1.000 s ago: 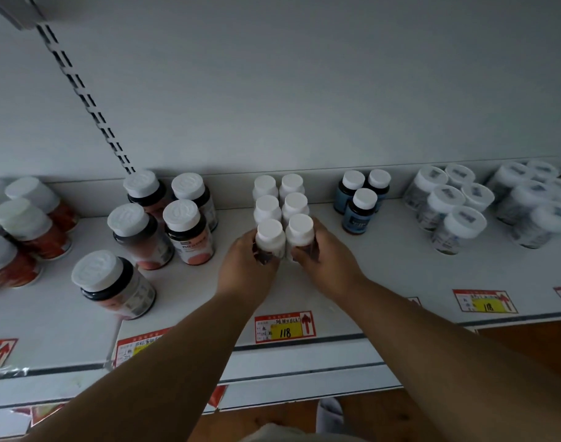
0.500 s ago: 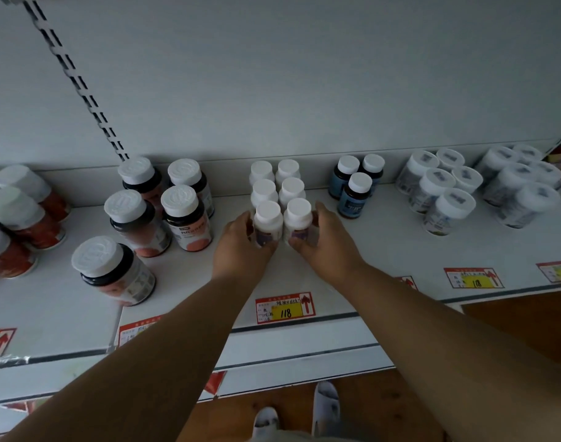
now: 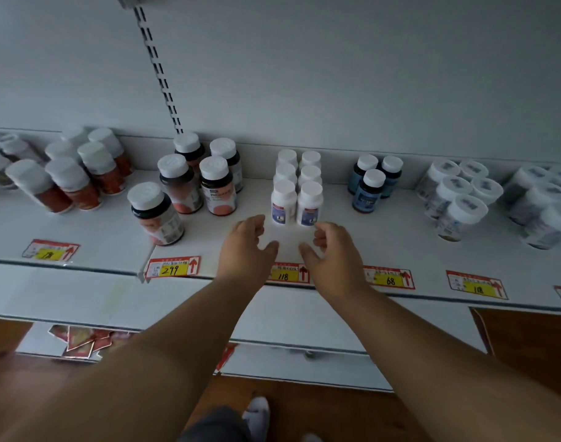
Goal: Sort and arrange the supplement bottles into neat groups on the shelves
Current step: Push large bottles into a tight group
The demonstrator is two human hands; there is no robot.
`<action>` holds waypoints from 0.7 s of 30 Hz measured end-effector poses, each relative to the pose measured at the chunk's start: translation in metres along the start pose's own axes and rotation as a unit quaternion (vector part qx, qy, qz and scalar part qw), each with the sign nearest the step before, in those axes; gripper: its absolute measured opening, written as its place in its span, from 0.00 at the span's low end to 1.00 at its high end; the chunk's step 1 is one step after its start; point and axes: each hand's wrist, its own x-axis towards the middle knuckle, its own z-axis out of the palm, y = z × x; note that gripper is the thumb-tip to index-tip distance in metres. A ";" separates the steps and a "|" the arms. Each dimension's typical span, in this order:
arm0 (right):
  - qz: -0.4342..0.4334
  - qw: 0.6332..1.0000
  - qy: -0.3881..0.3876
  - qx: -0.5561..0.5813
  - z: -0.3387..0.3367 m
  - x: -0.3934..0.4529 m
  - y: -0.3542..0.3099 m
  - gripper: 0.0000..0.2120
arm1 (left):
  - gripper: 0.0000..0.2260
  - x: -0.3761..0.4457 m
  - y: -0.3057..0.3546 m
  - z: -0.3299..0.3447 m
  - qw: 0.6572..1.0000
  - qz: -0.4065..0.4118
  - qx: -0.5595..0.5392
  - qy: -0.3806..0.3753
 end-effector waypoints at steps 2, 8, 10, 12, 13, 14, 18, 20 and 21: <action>-0.012 1.000 -0.017 0.009 0.004 -0.012 -0.003 0.21 | 0.25 -0.013 -0.003 -0.003 1.000 -0.005 -0.001 0.006; -0.034 0.998 -0.040 0.024 0.022 -0.014 -0.045 0.20 | 0.24 -0.027 -0.021 -0.041 1.000 0.002 -0.003 0.016; -0.033 0.998 -0.039 0.023 0.037 -0.013 -0.061 0.19 | 0.23 -0.023 -0.033 -0.058 1.000 0.009 -0.011 0.014; -0.037 0.999 -0.036 0.015 0.058 -0.014 -0.080 0.17 | 0.23 -0.016 -0.048 -0.076 1.000 0.013 -0.020 -0.002; -0.034 0.999 -0.035 0.008 0.070 -0.014 -0.089 0.16 | 0.22 -0.013 -0.057 -0.086 1.000 0.013 -0.023 -0.011; -0.030 0.999 -0.034 0.001 0.083 -0.014 -0.098 0.14 | 0.21 -0.010 -0.066 -0.096 0.999 0.015 -0.024 -0.019; 0.002 1.000 -0.007 0.002 0.132 -0.015 -0.131 0.13 | 0.19 0.011 -0.100 -0.136 0.999 0.023 -0.018 -0.042; 0.019 1.000 0.004 0.006 0.149 -0.017 -0.142 0.12 | 0.17 0.019 -0.113 -0.151 0.998 0.025 -0.024 -0.060; 0.025 1.000 0.010 0.002 0.155 -0.018 -0.145 0.12 | 0.16 0.021 -0.117 -0.156 0.997 0.027 -0.023 -0.066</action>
